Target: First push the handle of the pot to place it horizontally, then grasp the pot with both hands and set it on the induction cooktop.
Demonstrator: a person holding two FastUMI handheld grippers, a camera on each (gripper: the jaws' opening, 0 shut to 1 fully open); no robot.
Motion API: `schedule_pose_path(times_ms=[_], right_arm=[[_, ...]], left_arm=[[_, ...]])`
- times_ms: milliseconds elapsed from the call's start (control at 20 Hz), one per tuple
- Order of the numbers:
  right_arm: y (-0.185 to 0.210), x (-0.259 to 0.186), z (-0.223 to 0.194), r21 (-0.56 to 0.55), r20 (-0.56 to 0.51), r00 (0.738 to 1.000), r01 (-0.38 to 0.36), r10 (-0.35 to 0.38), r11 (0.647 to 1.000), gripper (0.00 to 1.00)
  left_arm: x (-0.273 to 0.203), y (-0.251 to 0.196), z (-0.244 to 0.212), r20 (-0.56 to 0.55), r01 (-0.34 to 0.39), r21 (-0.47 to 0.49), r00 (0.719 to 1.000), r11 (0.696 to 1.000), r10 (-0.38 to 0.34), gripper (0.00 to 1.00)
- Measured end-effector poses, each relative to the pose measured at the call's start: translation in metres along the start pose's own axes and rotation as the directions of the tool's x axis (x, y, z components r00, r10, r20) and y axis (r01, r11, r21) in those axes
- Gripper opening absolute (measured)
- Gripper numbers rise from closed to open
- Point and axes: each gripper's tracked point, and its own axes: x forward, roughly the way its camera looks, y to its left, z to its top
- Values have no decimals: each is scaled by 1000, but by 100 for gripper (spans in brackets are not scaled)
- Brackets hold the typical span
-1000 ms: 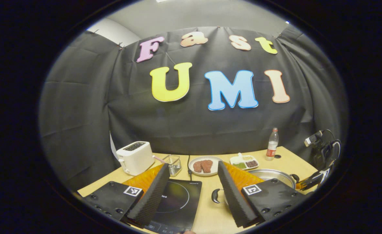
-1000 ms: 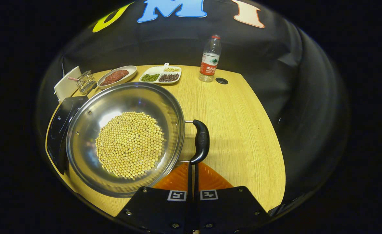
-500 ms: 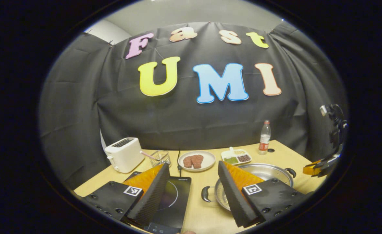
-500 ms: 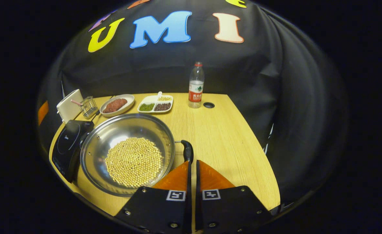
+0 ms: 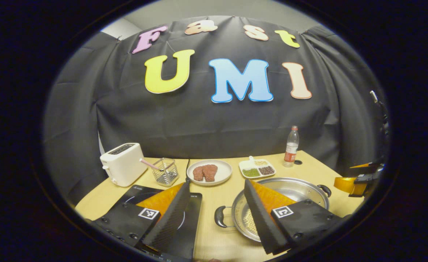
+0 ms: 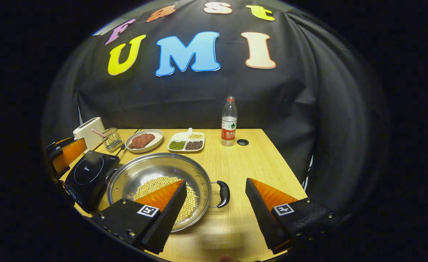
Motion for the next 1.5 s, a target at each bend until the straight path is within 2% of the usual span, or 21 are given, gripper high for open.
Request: schedule_pose_path(times_ms=[50, 300, 350, 400, 500, 550, 650, 700, 800, 1200, 1250, 1300, 1400, 1500], right_arm=[[0, 3, 0, -2, -4, 1000, 4, -4, 1000, 98], [-2, 24, -5, -2, -33, 999, 6, -7, 1000, 99], [-3, 27, -7, -3, -41, 999, 9, -9, 1000, 99], [-2, 30, -8, -2, -45, 999, 10, -10, 1000, 98], [-2, 39, -12, 1, -57, 998, 14, -14, 1000, 99], [-2, 43, -14, 1, -65, 998, 14, -14, 1000, 98], [-3, 48, -20, 0, -78, 997, 15, -15, 1000, 99], [-3, 51, -22, -1, -83, 996, 17, -17, 1000, 99], [-3, 59, -27, 1, -90, 996, 24, -24, 1000, 99], [1, 83, -53, 12, -166, 986, 25, -23, 1000, 98], [-2, 85, -53, 13, -170, 985, 33, -30, 999, 99], [0, 86, -55, 19, -178, 984, 27, -24, 999, 89], [-5, 87, -58, 15, -191, 981, 42, -39, 999, 80], [-3, 84, -58, 31, -206, 978, 33, -25, 999, 79]], left_arm=[[7, -2, -5, -12, 6, 0, 1000, 1000, -6, 97], [36, -11, -40, -97, 35, -6, 995, 999, -36, 98], [42, -13, -47, -111, 42, -5, 993, 999, -42, 94], [47, -15, -55, -129, 49, -6, 990, 999, -49, 98], [55, -20, -72, -165, 58, -6, 985, 998, -58, 94], [59, -21, -79, -178, 60, -1, 982, 998, -59, 98], [64, -21, -92, -204, 59, -1, 977, 998, -58, 98], [66, -20, -97, -217, 56, -6, 974, 998, -56, 94], [73, -19, -110, -241, 47, -15, 969, 999, -50, 98], [90, -19, -137, -310, 31, -32, 950, 999, -40, 100], [90, -18, -137, -311, 28, -33, 950, 999, -37, 98], [90, -18, -137, -312, 23, -33, 950, 999, -33, 98], [92, -15, -138, -311, 11, -29, 950, 1000, -20, 96], [92, -15, -139, -315, 11, -34, 949, 999, -21, 92]])
